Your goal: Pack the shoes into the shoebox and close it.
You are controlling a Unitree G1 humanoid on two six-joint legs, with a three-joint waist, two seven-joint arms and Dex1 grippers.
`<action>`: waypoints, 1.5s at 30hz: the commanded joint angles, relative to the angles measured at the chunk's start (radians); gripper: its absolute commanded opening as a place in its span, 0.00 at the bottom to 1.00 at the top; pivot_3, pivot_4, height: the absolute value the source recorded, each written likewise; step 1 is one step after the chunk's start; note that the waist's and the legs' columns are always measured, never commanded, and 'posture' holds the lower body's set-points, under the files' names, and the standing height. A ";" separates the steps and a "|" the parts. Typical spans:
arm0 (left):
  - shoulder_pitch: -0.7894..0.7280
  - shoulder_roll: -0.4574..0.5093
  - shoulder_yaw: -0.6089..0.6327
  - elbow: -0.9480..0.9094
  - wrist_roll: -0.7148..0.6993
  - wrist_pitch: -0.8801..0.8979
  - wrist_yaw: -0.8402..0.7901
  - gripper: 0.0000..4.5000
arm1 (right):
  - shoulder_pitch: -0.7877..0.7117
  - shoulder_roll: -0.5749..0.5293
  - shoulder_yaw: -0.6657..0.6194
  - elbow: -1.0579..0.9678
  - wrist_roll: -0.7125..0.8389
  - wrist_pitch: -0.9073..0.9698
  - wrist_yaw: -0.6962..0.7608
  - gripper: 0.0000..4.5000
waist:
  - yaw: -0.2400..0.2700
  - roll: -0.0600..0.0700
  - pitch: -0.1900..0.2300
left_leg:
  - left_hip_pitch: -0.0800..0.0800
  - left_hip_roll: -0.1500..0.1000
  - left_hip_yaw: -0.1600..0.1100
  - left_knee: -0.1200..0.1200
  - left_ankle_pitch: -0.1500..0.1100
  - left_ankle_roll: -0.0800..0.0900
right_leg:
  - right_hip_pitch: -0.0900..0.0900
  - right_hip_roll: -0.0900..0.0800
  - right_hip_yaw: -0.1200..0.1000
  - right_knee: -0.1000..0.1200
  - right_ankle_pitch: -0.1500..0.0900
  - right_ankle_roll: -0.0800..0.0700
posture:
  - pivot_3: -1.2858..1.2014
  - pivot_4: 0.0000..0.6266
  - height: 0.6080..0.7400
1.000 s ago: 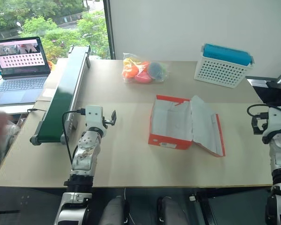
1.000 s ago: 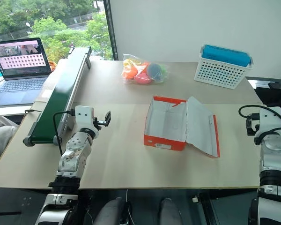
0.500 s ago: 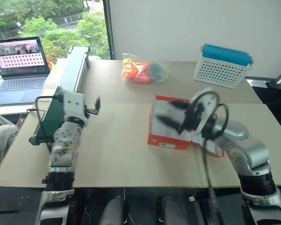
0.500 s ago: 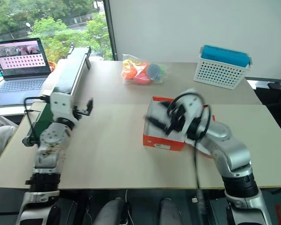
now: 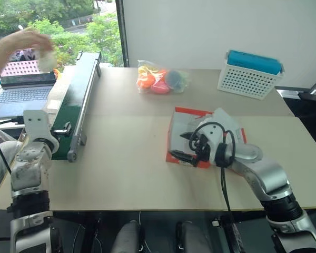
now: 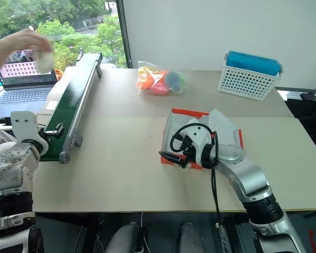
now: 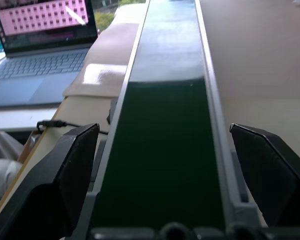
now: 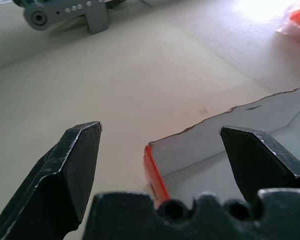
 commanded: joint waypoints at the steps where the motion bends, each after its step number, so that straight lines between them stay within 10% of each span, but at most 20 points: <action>1: -0.060 0.026 -0.014 0.022 0.000 0.005 -0.010 1.00 | -0.012 0.029 -0.023 -0.014 -0.033 -0.023 -0.038 0.99 | 0.001 -0.001 0.000 | 0.000 0.000 0.000 0.000 0.000 0.000 | 0.001 0.000 0.000 0.000 0.000 0.000 | 0.52 0.24 0.69; 45: -0.240 0.046 -0.059 0.267 0.038 -0.123 0.015 1.00 | 0.016 0.127 -0.032 0.009 -0.168 -0.011 -0.145 0.99 | -0.005 -0.002 0.001 | 0.000 0.000 0.001 -0.001 0.000 -0.001 | -0.001 0.000 0.000 0.000 0.000 0.000 | 0.52 0.24 0.69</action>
